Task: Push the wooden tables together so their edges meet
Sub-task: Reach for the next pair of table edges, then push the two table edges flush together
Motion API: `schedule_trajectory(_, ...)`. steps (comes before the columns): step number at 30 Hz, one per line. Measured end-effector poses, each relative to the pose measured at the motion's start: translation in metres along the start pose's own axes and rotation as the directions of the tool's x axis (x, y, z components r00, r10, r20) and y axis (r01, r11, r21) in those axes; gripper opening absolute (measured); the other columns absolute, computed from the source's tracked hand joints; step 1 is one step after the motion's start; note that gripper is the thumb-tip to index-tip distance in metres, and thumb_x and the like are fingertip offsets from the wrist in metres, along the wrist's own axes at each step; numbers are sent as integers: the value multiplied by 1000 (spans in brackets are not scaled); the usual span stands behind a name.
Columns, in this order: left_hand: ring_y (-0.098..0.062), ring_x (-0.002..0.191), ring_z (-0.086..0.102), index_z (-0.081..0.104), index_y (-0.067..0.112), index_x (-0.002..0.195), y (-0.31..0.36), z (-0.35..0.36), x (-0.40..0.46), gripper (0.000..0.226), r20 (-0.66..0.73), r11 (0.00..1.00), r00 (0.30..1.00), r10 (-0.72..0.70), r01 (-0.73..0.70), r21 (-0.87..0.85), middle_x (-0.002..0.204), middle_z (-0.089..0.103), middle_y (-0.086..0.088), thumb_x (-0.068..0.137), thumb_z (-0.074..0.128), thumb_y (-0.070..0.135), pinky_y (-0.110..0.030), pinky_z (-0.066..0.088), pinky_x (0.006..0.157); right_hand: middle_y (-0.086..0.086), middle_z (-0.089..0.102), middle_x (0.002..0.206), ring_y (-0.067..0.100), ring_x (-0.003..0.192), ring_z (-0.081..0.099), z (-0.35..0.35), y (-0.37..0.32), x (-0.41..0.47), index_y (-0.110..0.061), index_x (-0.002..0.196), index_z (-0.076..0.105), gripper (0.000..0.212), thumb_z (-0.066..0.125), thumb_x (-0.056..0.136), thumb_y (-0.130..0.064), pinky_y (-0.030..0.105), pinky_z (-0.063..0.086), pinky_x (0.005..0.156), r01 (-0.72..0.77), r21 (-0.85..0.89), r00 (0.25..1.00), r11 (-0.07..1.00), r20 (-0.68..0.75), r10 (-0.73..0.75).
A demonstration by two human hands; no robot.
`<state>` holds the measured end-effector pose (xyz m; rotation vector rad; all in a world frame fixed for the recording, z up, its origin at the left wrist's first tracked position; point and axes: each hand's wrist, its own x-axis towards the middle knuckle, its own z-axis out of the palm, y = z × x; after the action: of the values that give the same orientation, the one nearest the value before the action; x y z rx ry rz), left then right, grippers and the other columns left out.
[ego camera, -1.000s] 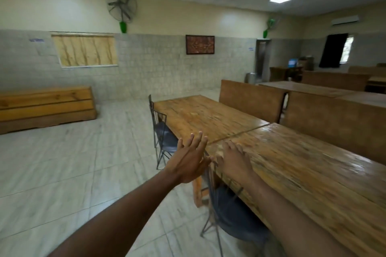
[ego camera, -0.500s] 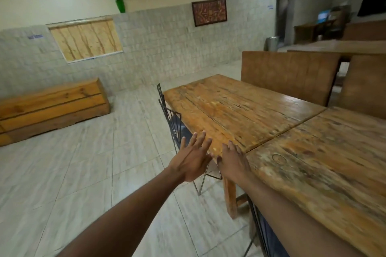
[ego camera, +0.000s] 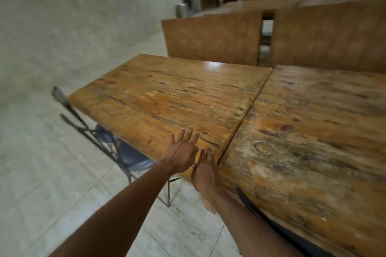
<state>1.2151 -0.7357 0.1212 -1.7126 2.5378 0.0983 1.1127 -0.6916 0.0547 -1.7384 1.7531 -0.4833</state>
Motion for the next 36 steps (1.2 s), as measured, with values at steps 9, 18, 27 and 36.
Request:
schedule_trajectory(9, -39, 153, -1, 12, 17, 157, -45, 115, 100, 62, 185, 952, 934, 304, -290, -99, 168, 3, -14, 102, 19, 47, -66, 4, 116, 7, 2, 171, 27, 157, -5, 35, 56, 73, -11, 161, 11, 60, 29, 106, -28, 39, -4, 127, -375, 2, 870, 927, -345, 353)
schedule_trajectory(18, -33, 150, -22, -6, 27, 157, -38, 179, 123, 67, 49, 940, 944, 327, -319, -122, 166, -18, -3, 98, 3, 57, -66, -14, 114, 7, 12, 170, 26, 158, 3, 48, 102, 77, -12, 160, 17, 56, 24, 107, -26, 38, -4, 127, -397, -197, 843, 896, -465, 271)
schedule_trajectory(27, -32, 152, -16, 2, 29, 158, -41, 185, 134, 65, -52, 914, 924, 380, -383, -131, 168, -6, -1, 100, 10, 58, -68, -9, 116, 9, 14, 169, 28, 157, 5, 51, 104, 77, -10, 160, 18, 56, 24, 106, -25, 44, 3, 128, -385, -234, 844, 893, -481, 238)
schedule_trajectory(36, -34, 152, -14, 3, 26, 159, -32, 178, 161, 65, -44, 913, 922, 385, -388, -129, 169, -5, -3, 102, 13, 56, -68, -11, 115, 8, 15, 169, 28, 157, 5, 50, 106, 75, -10, 160, 19, 56, 23, 106, -26, 46, 4, 128, -370, -225, 849, 901, -475, 230)
